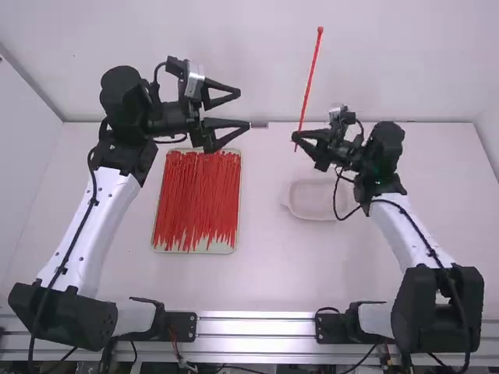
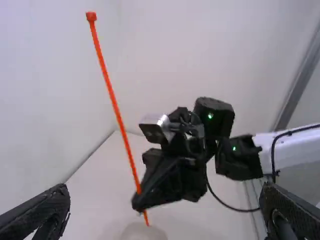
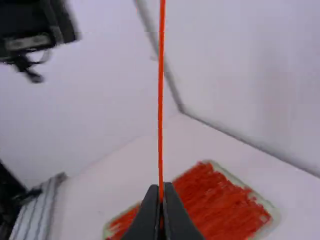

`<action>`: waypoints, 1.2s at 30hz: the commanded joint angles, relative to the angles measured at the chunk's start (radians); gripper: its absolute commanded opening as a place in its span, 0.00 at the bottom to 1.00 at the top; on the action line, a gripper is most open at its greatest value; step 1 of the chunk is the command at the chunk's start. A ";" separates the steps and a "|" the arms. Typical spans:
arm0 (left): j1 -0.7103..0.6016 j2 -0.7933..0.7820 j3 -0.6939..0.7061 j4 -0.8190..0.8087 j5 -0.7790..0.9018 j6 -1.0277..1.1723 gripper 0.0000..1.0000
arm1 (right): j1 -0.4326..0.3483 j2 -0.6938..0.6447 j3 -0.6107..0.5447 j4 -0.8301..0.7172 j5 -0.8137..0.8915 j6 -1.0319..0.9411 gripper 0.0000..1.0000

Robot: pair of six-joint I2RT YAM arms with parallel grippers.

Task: Fasten the cable tie

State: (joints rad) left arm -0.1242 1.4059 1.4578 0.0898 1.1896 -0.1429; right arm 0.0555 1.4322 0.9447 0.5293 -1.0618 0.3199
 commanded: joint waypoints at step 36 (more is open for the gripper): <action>0.006 -0.003 0.018 -0.058 -0.107 0.061 0.99 | -0.212 0.056 0.119 -0.525 1.218 -0.138 0.00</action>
State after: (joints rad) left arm -0.1242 1.4059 1.4578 0.0269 1.0756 -0.0856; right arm -0.1596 1.4498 1.0225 0.0101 0.1524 0.1787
